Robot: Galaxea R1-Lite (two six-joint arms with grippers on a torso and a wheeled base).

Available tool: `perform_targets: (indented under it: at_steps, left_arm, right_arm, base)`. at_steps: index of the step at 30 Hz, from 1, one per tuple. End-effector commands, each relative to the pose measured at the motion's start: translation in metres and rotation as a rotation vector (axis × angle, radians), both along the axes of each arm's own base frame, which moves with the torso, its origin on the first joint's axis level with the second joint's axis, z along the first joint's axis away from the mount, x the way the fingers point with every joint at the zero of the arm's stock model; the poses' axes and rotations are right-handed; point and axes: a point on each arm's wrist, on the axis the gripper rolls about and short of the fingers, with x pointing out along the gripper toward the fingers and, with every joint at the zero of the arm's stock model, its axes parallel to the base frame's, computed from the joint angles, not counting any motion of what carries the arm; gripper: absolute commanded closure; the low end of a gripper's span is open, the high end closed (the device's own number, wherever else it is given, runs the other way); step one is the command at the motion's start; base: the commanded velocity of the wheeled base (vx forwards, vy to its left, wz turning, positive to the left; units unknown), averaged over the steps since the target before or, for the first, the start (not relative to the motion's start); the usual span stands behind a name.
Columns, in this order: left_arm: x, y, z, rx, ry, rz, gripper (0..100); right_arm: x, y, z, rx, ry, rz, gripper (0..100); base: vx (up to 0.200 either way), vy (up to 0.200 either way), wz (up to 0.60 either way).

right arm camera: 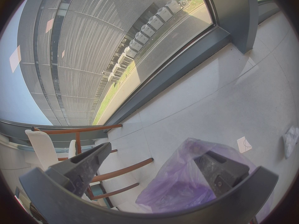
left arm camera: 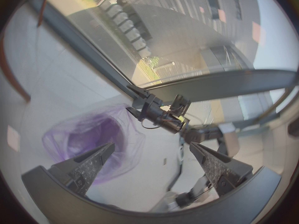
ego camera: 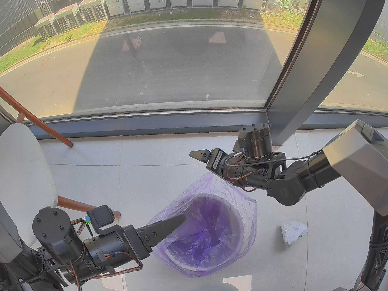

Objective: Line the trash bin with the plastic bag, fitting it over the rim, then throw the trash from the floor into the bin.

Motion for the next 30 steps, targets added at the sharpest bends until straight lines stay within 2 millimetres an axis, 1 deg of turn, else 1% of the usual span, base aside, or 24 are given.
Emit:
perform_targets:
  at_steps: [1, 2, 5, 7, 10, 14, 18, 23, 27, 30]
  left_arm:
    - [0.019, 0.024, -0.03, 0.279, -0.065, -0.024, 0]
    - [0.024, 0.027, -0.039, 0.367, -0.103, -0.026, 0]
    - [0.041, 0.038, -0.055, 0.556, -0.195, -0.018, 0]
    - [0.049, 0.043, -0.06, 0.642, -0.266, -0.022, 0]
    - [0.066, 0.052, -0.074, 0.786, -0.345, -0.032, 0]
    - [0.079, 0.05, -0.085, 0.793, -0.339, -0.045, 0]
    - [0.094, 0.047, -0.099, 0.798, -0.324, -0.04, 0]
    - [0.113, 0.04, -0.105, 0.786, -0.354, -0.028, 0]
    - [0.116, 0.034, -0.104, 0.777, -0.376, -0.037, 0]
    - [0.117, 0.033, -0.107, 0.778, -0.37, -0.04, 0]
  right_arm:
    - [-0.032, -0.01, 0.028, 0.042, 0.01, 0.02, 0]
    - [-0.034, -0.013, 0.028, 0.044, 0.022, 0.015, 0]
    - [-0.041, -0.018, 0.027, 0.04, 0.037, 0.012, 0]
    - [-0.044, -0.022, 0.032, 0.053, 0.038, 0.004, 0]
    - [-0.05, -0.025, 0.047, 0.119, 0.056, -0.018, 0]
    - [-0.053, -0.025, 0.047, 0.143, 0.076, -0.028, 0]
    - [-0.057, -0.021, 0.048, 0.143, 0.074, -0.013, 0]
    - [-0.064, -0.015, 0.049, 0.139, 0.076, 0.005, 0]
    - [-0.066, -0.015, 0.048, 0.137, 0.079, 0.008, 0]
    - [-0.066, -0.014, 0.047, 0.136, 0.08, 0.01, 0]
  base:
    - [0.0, 0.0, 0.0]
    - [0.0, 0.0, 0.0]
    - [0.0, 0.0, 0.0]
    - [0.0, 0.0, 0.0]
    - [0.0, 0.0, 0.0]
    - [0.0, 0.0, 0.0]
    - [0.0, 0.0, 0.0]
    - [0.0, 0.0, 0.0]
    - [0.0, 0.0, 0.0]
    - [0.0, 0.0, 0.0]
